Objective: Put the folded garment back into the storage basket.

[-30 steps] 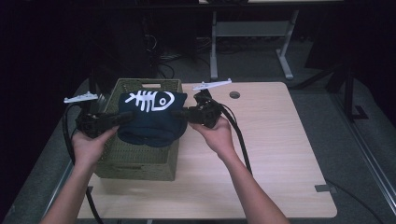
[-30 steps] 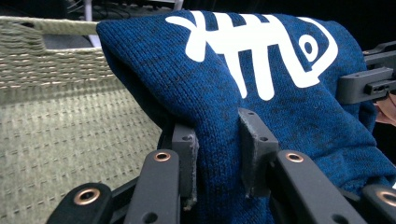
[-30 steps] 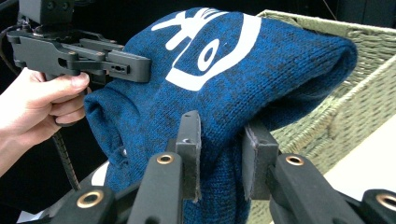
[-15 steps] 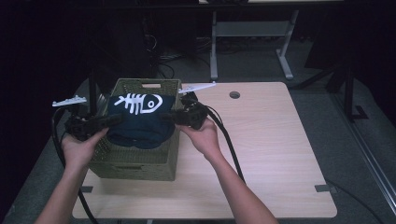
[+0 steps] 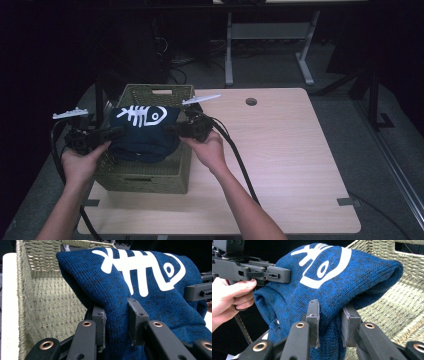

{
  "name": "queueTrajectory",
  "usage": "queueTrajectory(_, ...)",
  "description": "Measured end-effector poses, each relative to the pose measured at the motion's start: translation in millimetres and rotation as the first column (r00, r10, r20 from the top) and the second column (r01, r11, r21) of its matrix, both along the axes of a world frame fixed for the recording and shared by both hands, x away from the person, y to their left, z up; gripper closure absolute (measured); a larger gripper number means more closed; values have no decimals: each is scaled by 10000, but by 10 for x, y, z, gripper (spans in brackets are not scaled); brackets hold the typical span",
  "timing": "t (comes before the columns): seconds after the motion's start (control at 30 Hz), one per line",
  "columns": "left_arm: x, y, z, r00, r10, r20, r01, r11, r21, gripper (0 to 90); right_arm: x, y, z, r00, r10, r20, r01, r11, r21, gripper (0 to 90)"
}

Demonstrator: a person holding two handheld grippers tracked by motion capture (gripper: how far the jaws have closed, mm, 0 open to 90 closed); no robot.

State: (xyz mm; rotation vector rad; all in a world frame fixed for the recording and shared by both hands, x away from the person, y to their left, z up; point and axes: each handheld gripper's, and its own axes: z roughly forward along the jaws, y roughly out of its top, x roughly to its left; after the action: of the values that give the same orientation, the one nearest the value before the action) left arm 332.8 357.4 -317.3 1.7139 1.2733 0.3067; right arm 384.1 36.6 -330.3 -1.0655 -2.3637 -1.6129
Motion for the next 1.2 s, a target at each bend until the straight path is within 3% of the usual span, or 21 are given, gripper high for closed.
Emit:
queueTrajectory(0.53, 109, 132, -163, 9986, 40, -523, -25, 9996, 271, 704, 72, 153, -231, 9995, -54, -321, 49, 9999, -149, 713)
queueTrajectory(0.63, 140, 163, -206, 9976, 71, -692, -60, 9999, 151, 702, 91, 171, -263, 9992, -97, -376, 92, 9998, -156, 713)
queueTrajectory(1.0, 192, 211, -334, 9926, 119, -1208, -87, 9996, 273, 714, 128, 234, -388, 9984, -209, -529, 176, 9980, -612, 710)
queueTrajectory(1.2, 202, 182, -353, 9922, 120, -1243, -70, 9992, 406, 714, 129, 235, -422, 9983, -288, -500, 247, 9963, -820, 706)
